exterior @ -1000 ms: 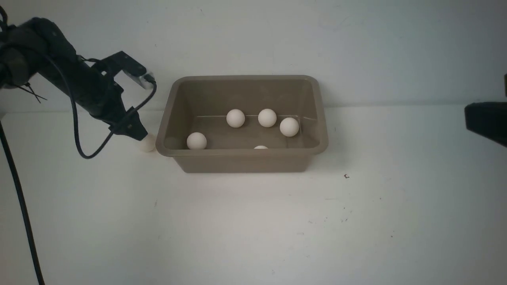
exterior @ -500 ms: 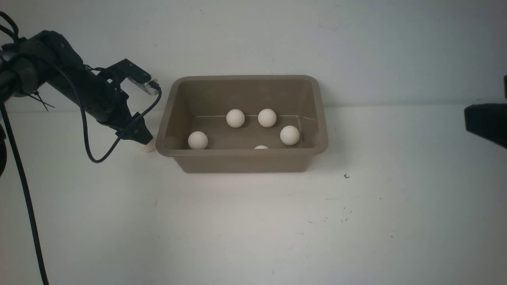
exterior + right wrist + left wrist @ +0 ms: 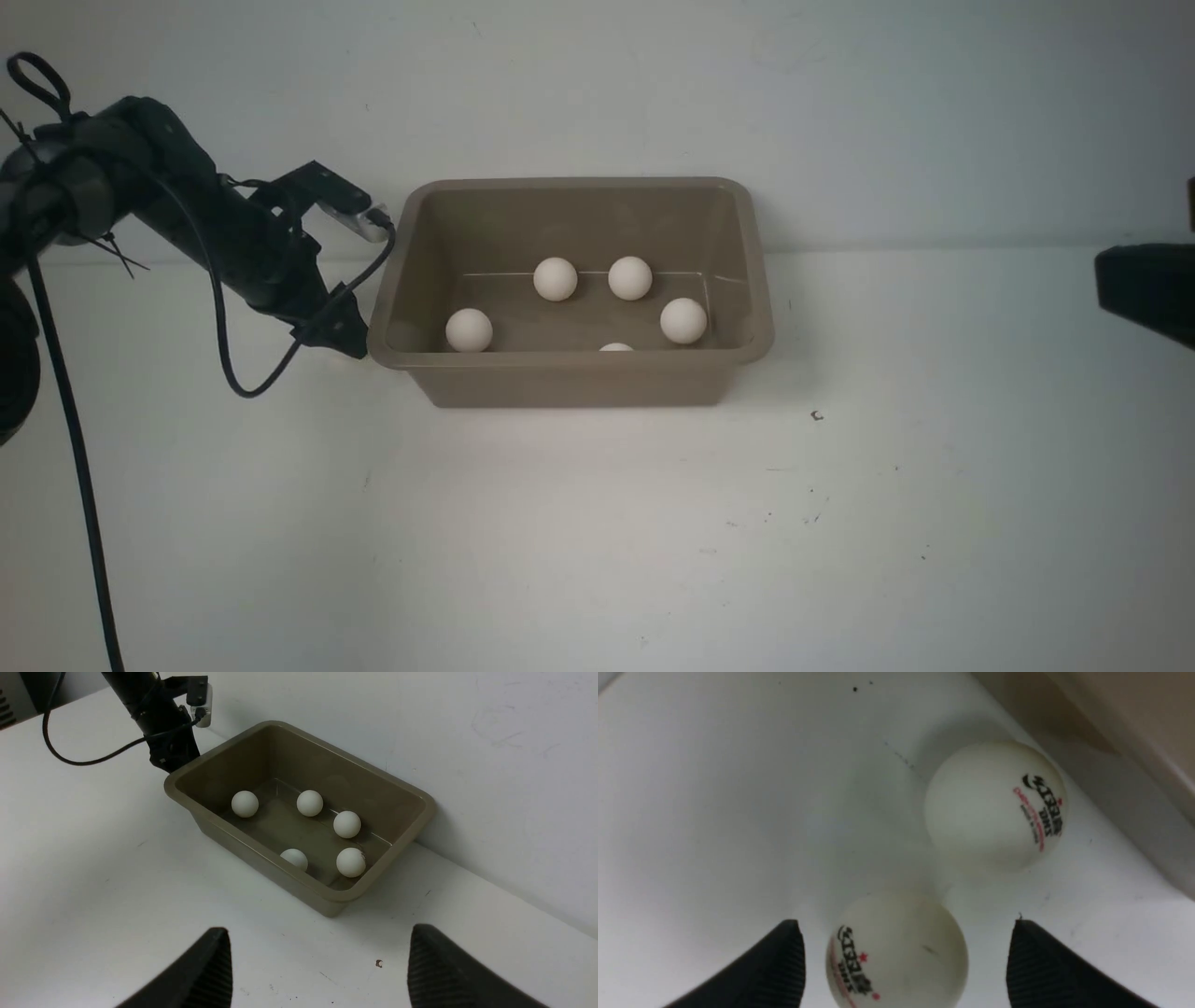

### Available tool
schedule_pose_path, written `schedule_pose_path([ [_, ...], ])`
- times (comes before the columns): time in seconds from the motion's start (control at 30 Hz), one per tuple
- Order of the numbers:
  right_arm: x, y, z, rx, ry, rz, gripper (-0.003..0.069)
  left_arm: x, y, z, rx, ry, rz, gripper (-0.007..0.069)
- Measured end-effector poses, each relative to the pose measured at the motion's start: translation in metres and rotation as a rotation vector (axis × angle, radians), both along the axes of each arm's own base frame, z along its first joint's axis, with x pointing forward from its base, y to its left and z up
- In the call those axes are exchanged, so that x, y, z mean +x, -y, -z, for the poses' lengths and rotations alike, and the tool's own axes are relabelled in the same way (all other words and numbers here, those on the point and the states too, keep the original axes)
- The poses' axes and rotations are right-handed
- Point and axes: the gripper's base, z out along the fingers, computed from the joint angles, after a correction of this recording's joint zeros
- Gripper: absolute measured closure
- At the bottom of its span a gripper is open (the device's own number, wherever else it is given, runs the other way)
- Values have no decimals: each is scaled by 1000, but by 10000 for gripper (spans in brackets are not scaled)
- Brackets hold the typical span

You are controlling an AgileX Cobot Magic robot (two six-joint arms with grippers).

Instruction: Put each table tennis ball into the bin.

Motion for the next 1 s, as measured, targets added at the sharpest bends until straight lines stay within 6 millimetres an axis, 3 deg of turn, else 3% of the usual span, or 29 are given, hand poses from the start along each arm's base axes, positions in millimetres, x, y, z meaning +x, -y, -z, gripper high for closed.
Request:
schedule_pose_path([
  [0.13, 0, 0, 0, 0, 0, 0, 197, 2, -1, 2, 2, 9, -11, 169],
  [0.2, 0, 0, 0, 0, 0, 0, 197, 2, -2, 1, 17, 17, -9, 285],
  [0.4, 0, 0, 0, 0, 0, 0, 197, 0, -7, -18, 88, 53, 12, 278],
  [0.43, 0, 0, 0, 0, 0, 0, 197, -1, -7, -23, 97, 65, 14, 278],
  [0.57, 0, 0, 0, -2, 2, -1, 197, -2, -5, -80, 51, 195, -5, 278],
  [0.63, 0, 0, 0, -2, 2, -1, 197, -5, 5, -105, -76, 241, 16, 278],
  [0.73, 0, 0, 0, -2, 2, -1, 197, -10, 32, -118, -229, 259, 147, 278],
  [0.87, 0, 0, 0, -3, 4, -1, 197, -11, 69, -109, -293, 245, 271, 278],
  [0.9, 0, 0, 0, -3, 4, -1, 197, -11, 69, -108, -293, 243, 270, 278],
  [0.93, 0, 0, 0, -3, 4, -1, 197, -11, 86, -99, -292, 221, 305, 278],
  [1.0, 0, 0, 0, -3, 4, -1, 197, -11, 92, -92, -273, 204, 324, 278],
])
